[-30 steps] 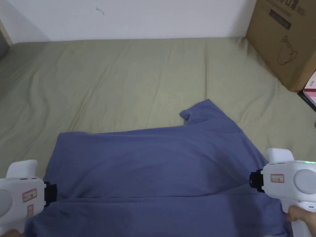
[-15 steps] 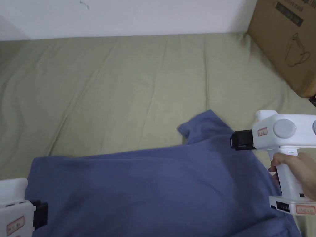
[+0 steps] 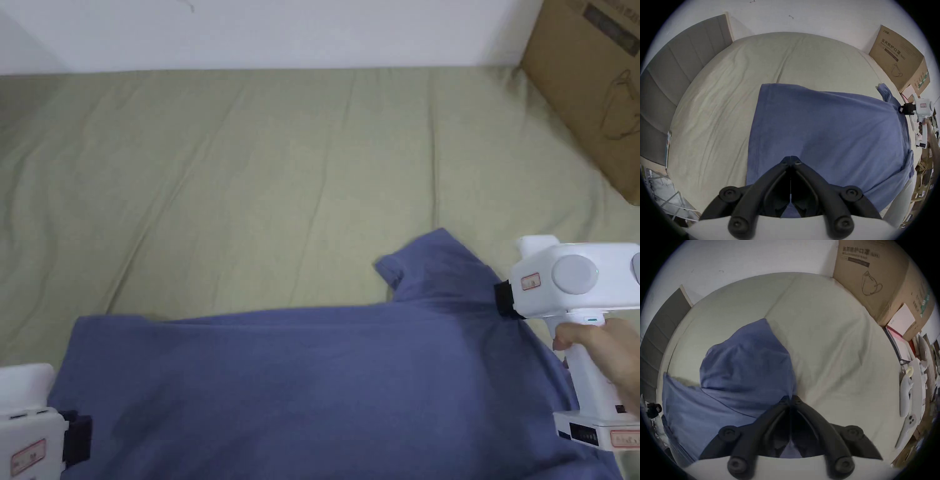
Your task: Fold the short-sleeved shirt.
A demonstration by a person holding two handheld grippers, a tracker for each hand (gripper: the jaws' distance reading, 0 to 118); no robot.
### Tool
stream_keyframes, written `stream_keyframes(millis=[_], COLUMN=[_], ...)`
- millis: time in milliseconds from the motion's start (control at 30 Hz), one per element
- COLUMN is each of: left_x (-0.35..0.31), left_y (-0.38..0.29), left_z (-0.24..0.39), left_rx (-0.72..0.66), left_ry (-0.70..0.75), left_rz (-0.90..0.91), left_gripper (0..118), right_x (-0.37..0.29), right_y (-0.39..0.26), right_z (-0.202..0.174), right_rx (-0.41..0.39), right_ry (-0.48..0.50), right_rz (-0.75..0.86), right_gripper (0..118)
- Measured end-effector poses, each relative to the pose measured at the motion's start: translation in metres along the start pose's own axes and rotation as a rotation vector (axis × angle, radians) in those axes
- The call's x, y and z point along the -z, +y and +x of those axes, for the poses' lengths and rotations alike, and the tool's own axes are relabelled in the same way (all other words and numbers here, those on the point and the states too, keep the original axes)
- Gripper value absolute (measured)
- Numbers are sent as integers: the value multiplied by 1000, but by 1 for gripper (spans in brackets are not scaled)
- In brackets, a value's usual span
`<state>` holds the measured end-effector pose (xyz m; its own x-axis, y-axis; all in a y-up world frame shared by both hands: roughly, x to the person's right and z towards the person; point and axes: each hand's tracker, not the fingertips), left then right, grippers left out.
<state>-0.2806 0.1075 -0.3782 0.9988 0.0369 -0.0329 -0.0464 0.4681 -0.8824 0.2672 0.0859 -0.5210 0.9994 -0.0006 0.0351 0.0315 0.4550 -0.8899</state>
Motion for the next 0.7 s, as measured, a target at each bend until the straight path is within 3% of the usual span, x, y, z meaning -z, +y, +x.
stream_keyframes(millis=[267,300,333,367,400,433,500,600,633,700], left_x=[9,12,22,32,43,53,72,98,103,113], left_y=[56,68,83,98,110,122,139,154,153,148], left_z=[-14,-15,-19,-22,-25,-26,-28,-30,-30,-30], left_rx=[-28,-46,-71,-92,-119,-131,-154,-142,-127,-90], left_ry=[-7,-1,9,14,4,-23,-83,-19,7,8], left_rz=[75,114,126,105,75,45,20,-88,-100,-139], left_gripper=[0,7,27,63,88,101,101,99,94,61], right_x=[-10,-10,-11,-12,-12,-12,-10,-8,-7,-5], right_y=[7,7,7,7,6,6,6,4,4,4], right_z=[2,2,2,2,3,4,4,4,3,0], right_rx=[5,-4,-4,-1,4,9,11,6,3,-10], right_ry=[15,14,14,18,21,24,24,21,17,12], right_rz=[10,9,11,11,12,12,6,-1,-2,-8], right_gripper=[0,0,0,0,0,0,0,0,0,0])
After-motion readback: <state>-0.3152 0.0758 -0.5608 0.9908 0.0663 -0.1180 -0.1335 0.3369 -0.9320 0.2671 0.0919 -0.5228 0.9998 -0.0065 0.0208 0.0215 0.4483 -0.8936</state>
